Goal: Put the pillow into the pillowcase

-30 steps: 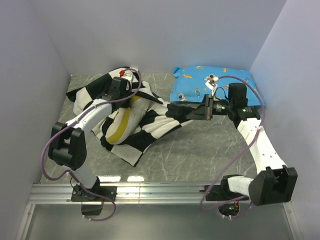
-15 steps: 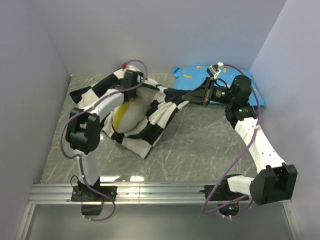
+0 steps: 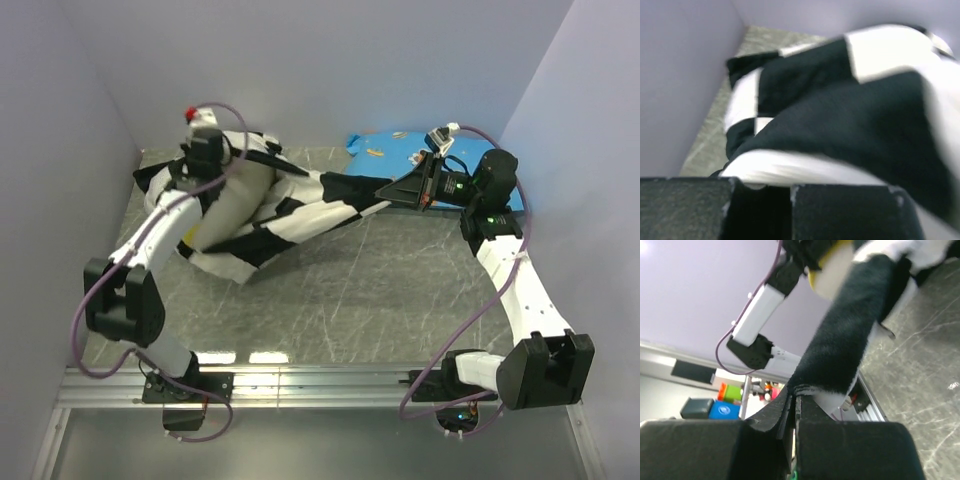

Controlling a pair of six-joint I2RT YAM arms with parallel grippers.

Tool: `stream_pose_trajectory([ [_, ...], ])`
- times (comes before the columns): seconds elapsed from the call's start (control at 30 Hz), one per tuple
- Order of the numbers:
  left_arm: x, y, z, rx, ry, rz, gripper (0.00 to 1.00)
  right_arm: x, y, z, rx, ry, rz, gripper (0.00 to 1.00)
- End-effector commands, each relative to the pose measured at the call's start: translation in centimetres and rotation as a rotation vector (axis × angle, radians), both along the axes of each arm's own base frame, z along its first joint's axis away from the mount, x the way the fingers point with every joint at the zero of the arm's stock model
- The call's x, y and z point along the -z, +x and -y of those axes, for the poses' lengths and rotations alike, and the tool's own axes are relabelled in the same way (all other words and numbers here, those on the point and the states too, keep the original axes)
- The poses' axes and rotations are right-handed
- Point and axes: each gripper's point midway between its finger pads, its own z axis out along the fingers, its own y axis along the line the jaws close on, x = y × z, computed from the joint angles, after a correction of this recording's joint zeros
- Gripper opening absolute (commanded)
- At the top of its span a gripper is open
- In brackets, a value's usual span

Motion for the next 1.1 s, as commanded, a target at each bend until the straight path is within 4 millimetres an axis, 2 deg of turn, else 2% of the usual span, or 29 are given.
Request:
stream_pose_trajectory([
  [0.0,2.9,-4.2,3.2,0.017,0.146,-0.073,0.01,-1.2,-0.4,-0.1,-0.057,-0.004,0.121,0.00],
  [0.03,4.6,-5.2,7.4,0.108,0.140,-0.096,0.01,-1.3,-0.1,-0.3,-0.054,-0.002,0.129,0.00],
  [0.07,7.9,-6.0,9.0,0.140,0.152,-0.175,0.01,-1.1,0.5,-0.3,-0.055,-0.001,0.118,0.00],
  [0.1,10.0,-6.5,11.2,0.158,0.104,-0.207,0.00,-1.0,0.7,-0.3,-0.056,-0.001,0.114,0.00],
  [0.13,14.6,-6.5,12.2,0.164,0.103,-0.328,0.01,-0.3,0.9,-0.3,-0.059,-0.010,0.072,0.00],
  [0.17,16.7,-7.3,12.3,0.152,0.101,-0.430,0.03,0.1,1.4,-0.2,-0.054,-0.025,0.050,0.00],
  [0.2,16.0,-5.8,13.7,0.147,0.054,-0.418,0.06,1.0,2.1,0.2,-0.039,-0.064,0.099,0.00],
  [0.23,16.6,-5.4,14.2,0.160,0.047,-0.436,0.06,2.6,2.1,0.4,-0.033,-0.089,0.002,0.00],
  [0.27,16.7,-5.3,16.2,0.252,-0.020,-0.457,0.09,3.4,3.2,0.8,0.006,-0.123,-0.010,0.00],
  [0.3,15.9,-4.9,17.7,0.351,-0.049,-0.433,0.17,4.8,3.8,1.3,0.019,-0.177,0.036,0.00],
  [0.33,15.1,-5.2,19.0,0.447,-0.084,-0.432,0.20,6.4,3.6,1.5,0.018,-0.203,-0.044,0.00],
  [0.37,12.9,-6.7,22.5,0.662,-0.196,-0.432,0.23,8.2,4.8,1.8,0.057,-0.250,-0.083,0.00],
  [0.4,12.0,-7.8,23.4,0.766,-0.190,-0.438,0.39,9.6,5.0,2.0,0.053,-0.287,-0.078,0.00],
  [0.43,9.9,-9.1,24.5,0.870,-0.227,-0.421,0.47,11.0,5.0,2.1,0.054,-0.310,-0.127,0.02],
  [0.47,9.1,-10.4,25.3,0.960,-0.242,-0.435,0.53,13.1,5.5,2.3,0.063,-0.341,-0.183,0.06],
  [0.5,7.6,-12.1,26.8,1.111,-0.273,-0.442,0.69,14.4,5.8,2.5,0.067,-0.365,-0.198,0.11],
  [0.53,6.6,-14.0,26.8,1.163,-0.298,-0.475,0.78,15.5,5.9,2.7,0.074,-0.387,-0.233,0.14],
  [0.6,4.8,-16.5,27.7,1.316,-0.323,-0.490,0.87,17.5,6.2,2.7,0.070,-0.413,-0.272,0.24],
  [0.67,3.9,-19.0,27.2,1.363,-0.358,-0.539,0.90,19.1,6.5,2.8,0.081,-0.463,-0.313,0.37],
  [0.7,3.7,-20.3,27.3,1.428,-0.371,-0.553,0.91,19.6,6.4,3.0,0.080,-0.481,-0.315,0.48],
  [0.73,3.4,-21.3,26.9,1.455,-0.367,-0.563,0.91,20.5,6.3,3.4,0.094,-0.515,-0.351,0.53],
  [0.83,5.1,-23.2,24.9,1.428,-0.353,-0.658,0.91,22.6,5.1,3.9,0.075,-0.577,-0.409,0.73],
  [0.87,5.8,-23.3,24.3,1.402,-0.346,-0.678,0.91,23.8,4.5,4.0,0.067,-0.597,-0.440,0.74],
  [0.9,7.3,-23.5,23.5,1.375,-0.318,-0.708,0.92,24.4,4.1,4.1,0.059,-0.609,-0.448,0.75],
  [0.93,8.7,-22.8,22.4,1.308,-0.256,-0.728,0.91,25.1,4.0,4.0,0.054,-0.614,-0.458,0.75],
  [1.0,10.9,-23.7,21.2,1.336,-0.180,-0.785,0.91,26.5,3.2,3.7,0.025,-0.634,-0.483,0.77],
  [1.07,12.0,-23.6,20.7,1.326,-0.108,-0.781,0.93,27.2,3.0,3.6,0.003,-0.651,-0.486,0.77],
])
